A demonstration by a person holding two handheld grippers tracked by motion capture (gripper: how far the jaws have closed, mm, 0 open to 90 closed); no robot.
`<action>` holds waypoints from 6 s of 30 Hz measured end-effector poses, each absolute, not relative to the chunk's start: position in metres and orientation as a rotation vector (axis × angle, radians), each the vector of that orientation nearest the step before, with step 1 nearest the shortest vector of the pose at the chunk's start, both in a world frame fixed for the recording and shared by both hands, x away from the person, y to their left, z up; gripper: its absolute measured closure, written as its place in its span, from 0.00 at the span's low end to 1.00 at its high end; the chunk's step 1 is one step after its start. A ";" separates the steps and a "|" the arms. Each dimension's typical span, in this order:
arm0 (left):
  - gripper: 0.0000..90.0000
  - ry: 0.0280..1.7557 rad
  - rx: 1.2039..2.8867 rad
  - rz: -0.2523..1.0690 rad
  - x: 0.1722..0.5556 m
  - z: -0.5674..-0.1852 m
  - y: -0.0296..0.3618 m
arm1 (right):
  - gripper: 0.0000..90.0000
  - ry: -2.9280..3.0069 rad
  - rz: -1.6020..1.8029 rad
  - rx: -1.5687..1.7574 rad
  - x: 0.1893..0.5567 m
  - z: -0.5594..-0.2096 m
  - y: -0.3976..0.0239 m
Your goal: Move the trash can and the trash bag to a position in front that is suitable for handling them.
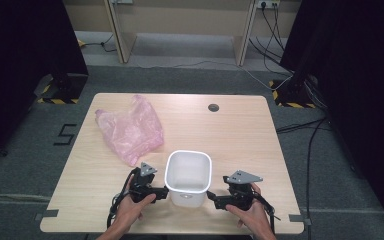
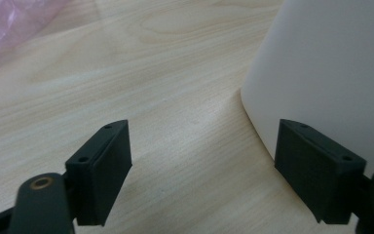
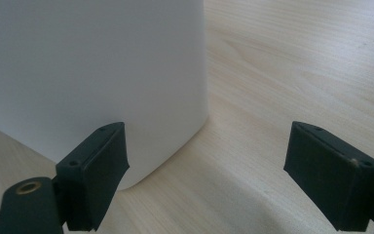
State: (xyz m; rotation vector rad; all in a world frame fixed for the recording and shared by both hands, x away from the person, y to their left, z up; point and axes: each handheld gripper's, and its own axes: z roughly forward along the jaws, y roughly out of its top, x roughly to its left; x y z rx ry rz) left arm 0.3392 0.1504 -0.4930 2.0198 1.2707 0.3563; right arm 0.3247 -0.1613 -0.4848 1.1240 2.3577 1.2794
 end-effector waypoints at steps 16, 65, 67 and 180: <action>0.29 1.310 2.002 0.401 0.376 -0.497 0.142 | 0.19 2.306 1.254 1.223 0.356 -0.488 -0.160; 0.85 1.170 2.094 0.801 0.428 -0.506 0.230 | 0.19 2.242 1.204 1.303 0.373 -0.489 -0.192; 0.86 1.166 2.093 0.796 0.426 -0.505 0.233 | 0.19 2.242 1.205 1.302 0.372 -0.489 -0.192; 0.39 0.944 2.022 0.476 0.323 -0.457 0.227 | 0.19 2.231 1.185 1.337 0.372 -0.490 -0.203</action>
